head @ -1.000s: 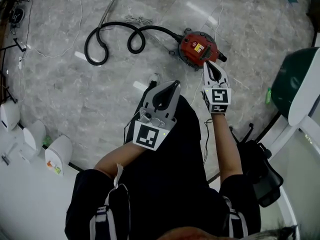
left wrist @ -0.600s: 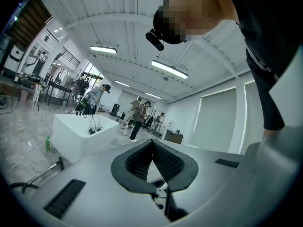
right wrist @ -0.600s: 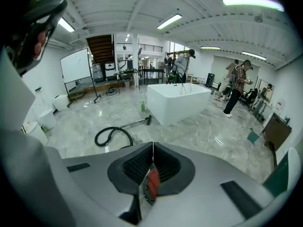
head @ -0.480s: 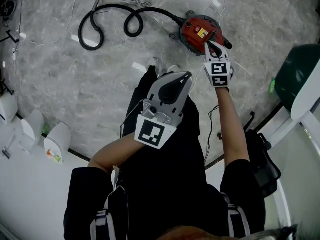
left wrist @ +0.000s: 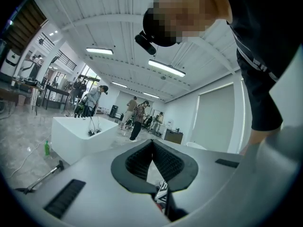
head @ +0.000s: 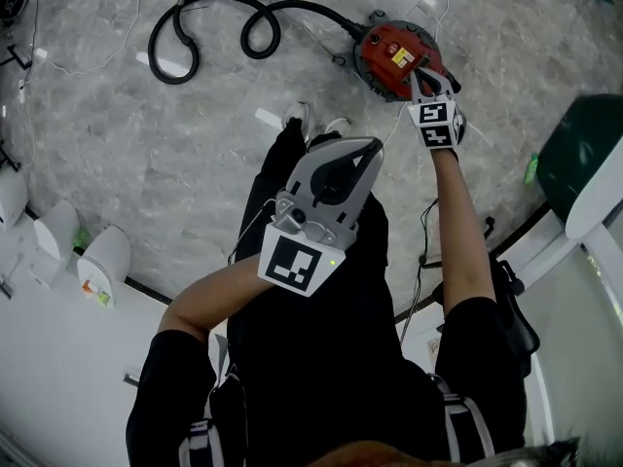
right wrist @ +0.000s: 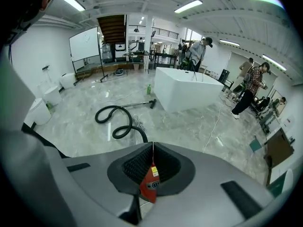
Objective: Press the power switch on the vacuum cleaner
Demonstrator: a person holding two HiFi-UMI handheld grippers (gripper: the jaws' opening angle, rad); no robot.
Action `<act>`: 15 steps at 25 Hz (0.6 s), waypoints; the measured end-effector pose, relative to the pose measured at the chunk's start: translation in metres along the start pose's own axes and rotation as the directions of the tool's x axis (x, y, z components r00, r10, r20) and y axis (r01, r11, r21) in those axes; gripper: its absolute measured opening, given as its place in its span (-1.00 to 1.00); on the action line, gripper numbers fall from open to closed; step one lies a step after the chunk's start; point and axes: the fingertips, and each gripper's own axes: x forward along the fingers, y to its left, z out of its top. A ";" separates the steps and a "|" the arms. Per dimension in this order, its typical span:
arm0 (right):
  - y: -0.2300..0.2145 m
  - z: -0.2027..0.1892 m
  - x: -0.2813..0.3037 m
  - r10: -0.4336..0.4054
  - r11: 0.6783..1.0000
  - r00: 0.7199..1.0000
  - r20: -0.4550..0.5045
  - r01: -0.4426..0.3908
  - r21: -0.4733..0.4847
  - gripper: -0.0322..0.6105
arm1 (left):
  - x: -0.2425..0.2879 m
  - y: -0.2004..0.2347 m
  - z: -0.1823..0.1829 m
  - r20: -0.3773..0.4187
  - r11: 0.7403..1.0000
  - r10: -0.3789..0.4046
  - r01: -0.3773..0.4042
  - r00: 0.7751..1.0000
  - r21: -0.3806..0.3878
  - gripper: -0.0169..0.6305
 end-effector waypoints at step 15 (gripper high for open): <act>0.008 -0.056 0.102 0.057 0.998 0.993 -0.099 -0.055 0.027 -0.84 | 0.011 0.027 -0.055 -0.020 0.999 0.051 -0.051 0.998 -0.012 -0.89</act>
